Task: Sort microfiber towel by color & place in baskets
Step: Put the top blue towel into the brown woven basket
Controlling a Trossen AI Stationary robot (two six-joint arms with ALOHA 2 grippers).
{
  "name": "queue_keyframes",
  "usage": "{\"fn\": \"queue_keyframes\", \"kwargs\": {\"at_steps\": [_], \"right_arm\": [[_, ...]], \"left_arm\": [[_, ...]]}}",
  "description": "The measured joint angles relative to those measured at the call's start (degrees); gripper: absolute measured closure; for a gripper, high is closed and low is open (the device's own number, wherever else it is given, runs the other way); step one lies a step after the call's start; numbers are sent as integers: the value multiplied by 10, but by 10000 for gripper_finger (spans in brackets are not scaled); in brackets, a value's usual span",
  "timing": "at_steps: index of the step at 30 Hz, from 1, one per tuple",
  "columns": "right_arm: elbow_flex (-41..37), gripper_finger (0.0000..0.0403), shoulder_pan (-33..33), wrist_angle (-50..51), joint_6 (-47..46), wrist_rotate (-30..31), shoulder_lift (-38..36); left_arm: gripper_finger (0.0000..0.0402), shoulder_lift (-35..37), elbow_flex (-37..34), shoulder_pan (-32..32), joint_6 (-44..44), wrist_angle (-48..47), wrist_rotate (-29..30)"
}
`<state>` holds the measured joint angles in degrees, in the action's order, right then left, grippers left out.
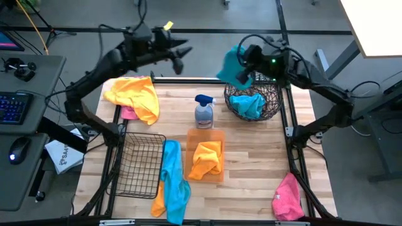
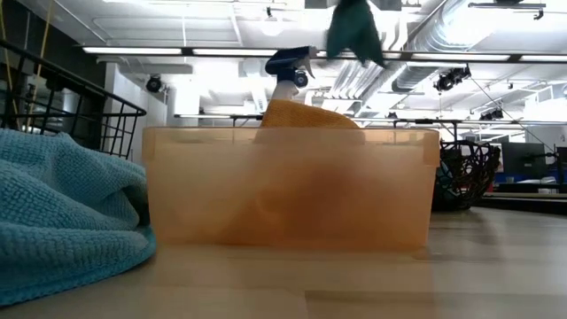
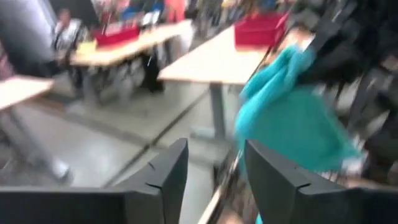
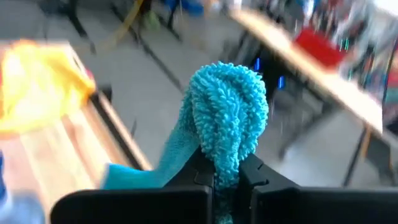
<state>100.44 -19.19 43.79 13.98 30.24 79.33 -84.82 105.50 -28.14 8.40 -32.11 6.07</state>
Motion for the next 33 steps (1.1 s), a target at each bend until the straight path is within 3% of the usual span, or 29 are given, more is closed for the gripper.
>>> {"fn": "queue_keyframes", "kwargs": {"at_steps": [3,6,9,15,18,22,27,33], "right_arm": [[0,398,-27,107,-51,-2,-9],[-21,399,-51,172,-77,3,-22],[-111,400,-71,128,-92,2,-72],[-371,401,-122,-30,-155,-2,-194],[-454,400,-155,-96,-213,-16,-216],[-502,382,-190,-113,-290,-69,-206],[-506,308,-225,-102,-316,-146,-177],[-468,159,-236,-69,-333,-202,-166]], "left_arm": [[237,36,-31,-26,-13,-65,-14],[234,83,-102,-31,-33,-58,-30],[236,135,-199,-22,-57,5,-39],[238,235,-376,-2,-148,143,-40],[238,264,-420,4,-163,173,-38],[238,279,-435,5,-172,183,-32],[238,282,-435,6,-172,184,-32],[238,282,-435,37,-163,183,-32]]}}
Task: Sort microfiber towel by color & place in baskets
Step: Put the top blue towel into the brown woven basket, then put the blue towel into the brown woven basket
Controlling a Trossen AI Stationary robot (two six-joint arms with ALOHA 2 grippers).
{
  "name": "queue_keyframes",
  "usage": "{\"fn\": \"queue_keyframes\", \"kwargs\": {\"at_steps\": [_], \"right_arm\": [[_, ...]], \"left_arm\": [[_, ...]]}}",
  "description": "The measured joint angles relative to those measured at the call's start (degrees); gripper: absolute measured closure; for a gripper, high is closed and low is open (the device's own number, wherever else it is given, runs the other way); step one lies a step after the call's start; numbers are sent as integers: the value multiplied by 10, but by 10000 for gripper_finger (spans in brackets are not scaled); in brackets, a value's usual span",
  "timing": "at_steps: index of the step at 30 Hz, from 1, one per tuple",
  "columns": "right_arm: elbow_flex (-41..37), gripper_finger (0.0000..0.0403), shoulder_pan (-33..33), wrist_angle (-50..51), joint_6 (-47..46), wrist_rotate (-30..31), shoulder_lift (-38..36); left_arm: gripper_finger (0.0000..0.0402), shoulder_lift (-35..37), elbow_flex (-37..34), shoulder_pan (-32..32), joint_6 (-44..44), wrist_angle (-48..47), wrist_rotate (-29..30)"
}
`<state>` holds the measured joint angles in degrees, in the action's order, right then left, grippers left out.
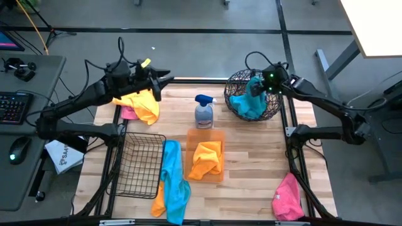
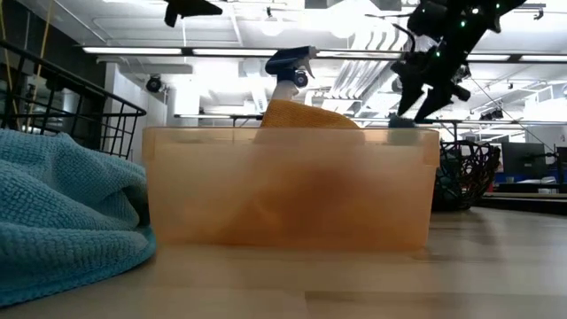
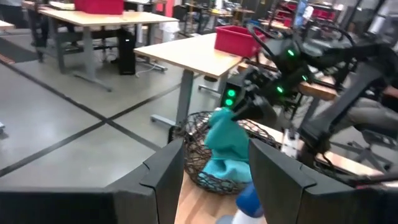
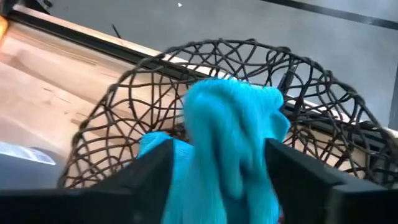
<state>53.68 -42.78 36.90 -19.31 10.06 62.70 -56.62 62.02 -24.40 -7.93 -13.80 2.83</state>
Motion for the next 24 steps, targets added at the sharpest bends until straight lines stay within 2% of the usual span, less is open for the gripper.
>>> {"fn": "queue_keyframes", "kwargs": {"at_steps": [3,6,11,14,18,24], "right_arm": [[40,99,0,43,13,-2,0],[91,64,0,92,9,-14,0],[155,50,12,127,-49,-101,-7],[167,50,37,133,-81,-122,-12],[168,50,76,149,-92,-122,-12],[168,50,116,177,-80,-102,-9]], "left_arm": [[238,0,0,23,18,0,0],[238,0,0,46,39,-5,0],[238,-13,1,93,55,-27,-9],[238,-38,3,127,51,-42,-39],[238,-113,53,187,36,-153,-67],[238,-268,188,279,24,-371,-63]]}}
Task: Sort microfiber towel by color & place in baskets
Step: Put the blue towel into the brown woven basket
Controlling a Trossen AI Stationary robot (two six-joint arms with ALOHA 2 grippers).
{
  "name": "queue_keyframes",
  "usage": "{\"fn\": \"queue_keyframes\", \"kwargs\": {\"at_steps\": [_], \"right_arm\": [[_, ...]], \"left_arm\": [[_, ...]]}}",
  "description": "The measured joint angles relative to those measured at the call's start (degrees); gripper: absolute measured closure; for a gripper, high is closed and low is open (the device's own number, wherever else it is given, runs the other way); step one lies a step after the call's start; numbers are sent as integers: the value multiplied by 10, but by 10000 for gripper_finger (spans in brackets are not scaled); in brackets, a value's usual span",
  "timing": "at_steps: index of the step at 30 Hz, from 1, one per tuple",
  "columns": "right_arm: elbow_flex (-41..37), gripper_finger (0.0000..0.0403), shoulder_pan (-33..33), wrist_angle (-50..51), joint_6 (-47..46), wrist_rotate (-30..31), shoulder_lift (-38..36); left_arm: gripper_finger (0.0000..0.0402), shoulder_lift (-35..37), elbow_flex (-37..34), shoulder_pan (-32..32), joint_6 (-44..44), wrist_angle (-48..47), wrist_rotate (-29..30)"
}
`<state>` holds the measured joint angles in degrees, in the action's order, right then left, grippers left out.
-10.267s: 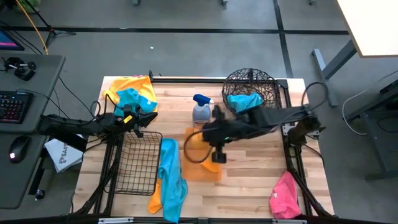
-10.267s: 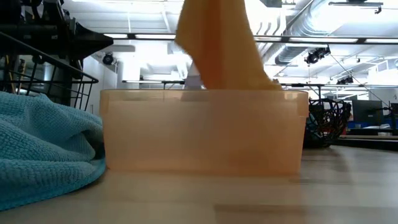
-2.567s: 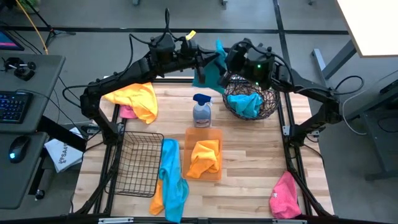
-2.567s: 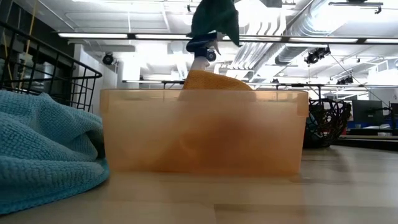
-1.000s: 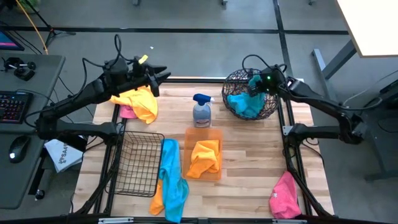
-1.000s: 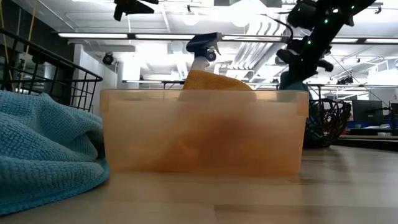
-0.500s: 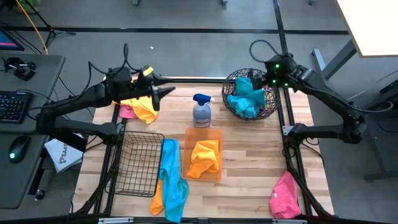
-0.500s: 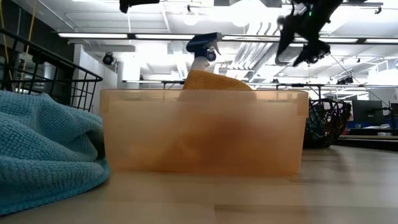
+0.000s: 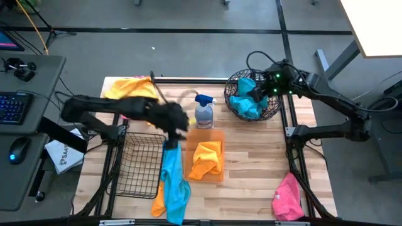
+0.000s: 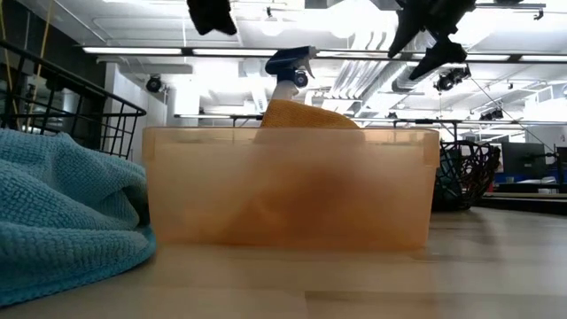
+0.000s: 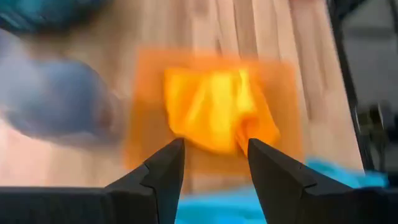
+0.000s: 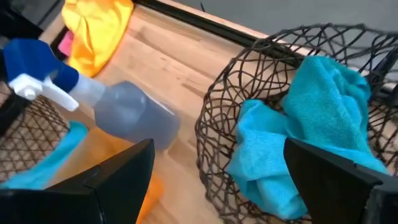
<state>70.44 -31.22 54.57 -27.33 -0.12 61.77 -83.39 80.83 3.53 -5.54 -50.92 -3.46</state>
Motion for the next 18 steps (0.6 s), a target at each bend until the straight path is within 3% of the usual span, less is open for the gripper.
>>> {"fn": "queue_keyframes", "kwargs": {"at_steps": [5,13,18], "right_arm": [[0,50,17,7,50,-2,0],[0,50,33,14,130,-5,0],[0,50,34,14,148,-5,0]], "left_arm": [[238,-112,74,61,-82,-63,6],[238,-238,138,124,-341,-167,-53],[238,-277,145,161,-388,-237,-54]]}}
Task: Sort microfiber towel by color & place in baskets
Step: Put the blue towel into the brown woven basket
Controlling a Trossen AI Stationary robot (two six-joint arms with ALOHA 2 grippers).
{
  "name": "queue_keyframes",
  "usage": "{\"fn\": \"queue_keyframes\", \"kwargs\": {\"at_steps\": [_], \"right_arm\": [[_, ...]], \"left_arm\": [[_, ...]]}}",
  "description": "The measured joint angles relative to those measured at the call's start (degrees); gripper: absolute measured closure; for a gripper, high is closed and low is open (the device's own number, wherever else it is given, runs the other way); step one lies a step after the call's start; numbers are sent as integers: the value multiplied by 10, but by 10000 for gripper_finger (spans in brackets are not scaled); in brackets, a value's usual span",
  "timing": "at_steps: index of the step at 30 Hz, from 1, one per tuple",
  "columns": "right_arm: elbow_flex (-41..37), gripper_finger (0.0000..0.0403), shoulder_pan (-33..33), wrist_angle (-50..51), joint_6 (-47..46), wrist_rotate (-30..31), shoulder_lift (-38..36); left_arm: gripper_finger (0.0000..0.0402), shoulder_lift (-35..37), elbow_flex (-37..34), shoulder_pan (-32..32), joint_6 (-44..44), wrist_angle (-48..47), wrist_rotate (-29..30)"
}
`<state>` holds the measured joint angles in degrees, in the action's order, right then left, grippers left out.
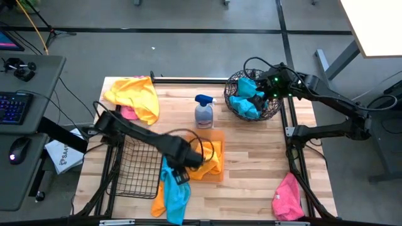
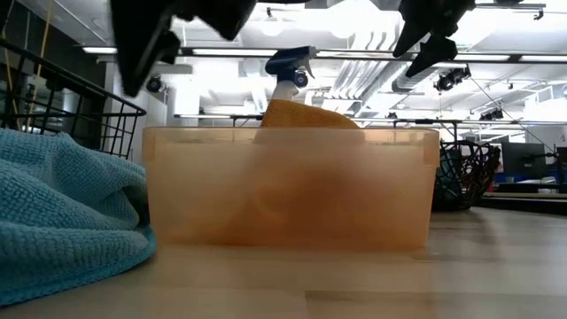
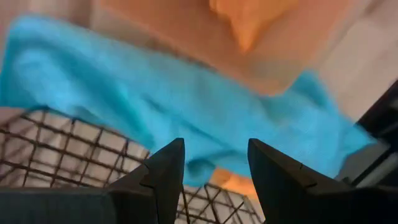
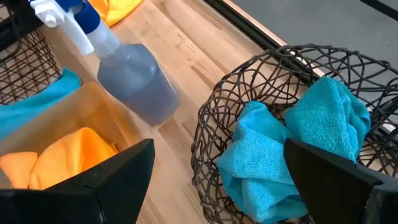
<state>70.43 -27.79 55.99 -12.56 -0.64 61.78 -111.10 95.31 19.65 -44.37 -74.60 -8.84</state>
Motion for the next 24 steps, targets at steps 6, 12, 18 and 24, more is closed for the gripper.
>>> {"fn": "queue_keyframes", "kwargs": {"at_steps": [6,12,18,24], "right_arm": [[0,50,0,0,0,0,0],[0,50,0,-1,-2,0,0],[0,50,0,-1,-4,0,0],[0,50,0,-1,-6,8,0]], "left_arm": [[238,-42,1,28,6,11,2],[238,-82,1,25,28,11,9],[238,-100,1,21,67,-3,12],[269,-100,1,20,115,-28,47]]}}
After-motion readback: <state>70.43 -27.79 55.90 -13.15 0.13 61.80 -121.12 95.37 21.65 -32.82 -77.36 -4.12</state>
